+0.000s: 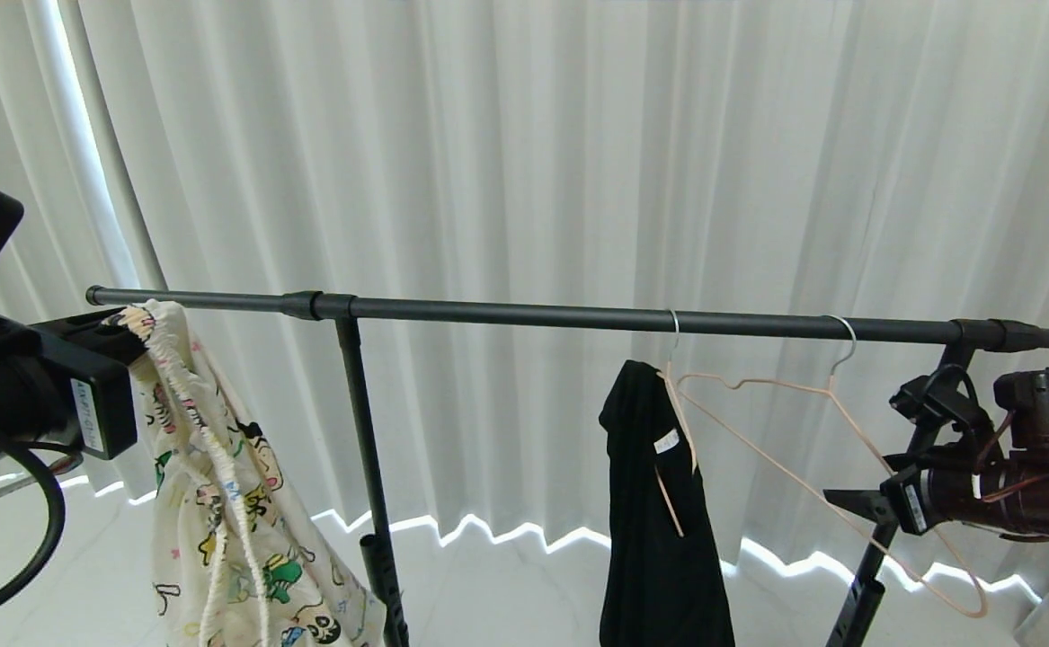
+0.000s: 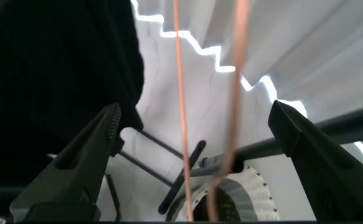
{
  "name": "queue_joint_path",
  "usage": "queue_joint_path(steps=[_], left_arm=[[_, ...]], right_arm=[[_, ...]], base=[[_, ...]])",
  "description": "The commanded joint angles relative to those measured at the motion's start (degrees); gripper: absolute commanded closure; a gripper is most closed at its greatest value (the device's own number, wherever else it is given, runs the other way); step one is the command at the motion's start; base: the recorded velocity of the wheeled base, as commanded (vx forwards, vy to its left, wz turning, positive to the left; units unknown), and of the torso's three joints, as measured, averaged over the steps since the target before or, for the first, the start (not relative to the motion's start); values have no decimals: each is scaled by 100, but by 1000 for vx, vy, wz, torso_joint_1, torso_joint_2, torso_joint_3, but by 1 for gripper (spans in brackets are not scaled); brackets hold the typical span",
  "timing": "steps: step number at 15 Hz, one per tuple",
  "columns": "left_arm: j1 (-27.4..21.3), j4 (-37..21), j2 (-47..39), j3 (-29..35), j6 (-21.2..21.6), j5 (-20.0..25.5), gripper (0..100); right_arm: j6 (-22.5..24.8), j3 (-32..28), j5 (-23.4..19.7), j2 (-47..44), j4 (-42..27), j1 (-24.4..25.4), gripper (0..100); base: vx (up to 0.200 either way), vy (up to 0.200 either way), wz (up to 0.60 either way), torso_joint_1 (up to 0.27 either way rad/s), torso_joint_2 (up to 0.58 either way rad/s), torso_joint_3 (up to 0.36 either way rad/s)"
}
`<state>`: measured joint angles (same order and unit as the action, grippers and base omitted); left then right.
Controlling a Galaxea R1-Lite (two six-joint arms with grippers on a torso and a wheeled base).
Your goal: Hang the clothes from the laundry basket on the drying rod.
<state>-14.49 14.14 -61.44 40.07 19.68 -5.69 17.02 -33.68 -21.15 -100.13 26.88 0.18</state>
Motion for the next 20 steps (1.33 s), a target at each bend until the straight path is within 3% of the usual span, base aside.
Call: queue_joint_path(steps=[1, 7, 8, 20], left_arm=[[-1, 1, 1, 10, 1, -11, 100], [-1, 1, -35, 27, 19, -11, 100], [-1, 1, -43, 27, 19, -11, 100], [-1, 1, -17, 10, 10, -11, 100]], right_arm=[[3, -121, -29, -217, 1, -141, 0], [100, -130, -205, -446, 72, -133, 0], [161, -121, -240, -454, 72, -133, 100], [161, -112, -232, -208, 160, -97, 100]], base=[[0, 0, 0, 0, 0, 0], [0, 0, 0, 0, 0, 0], [0, 0, 0, 0, 0, 0], [0, 0, 0, 0, 0, 0]])
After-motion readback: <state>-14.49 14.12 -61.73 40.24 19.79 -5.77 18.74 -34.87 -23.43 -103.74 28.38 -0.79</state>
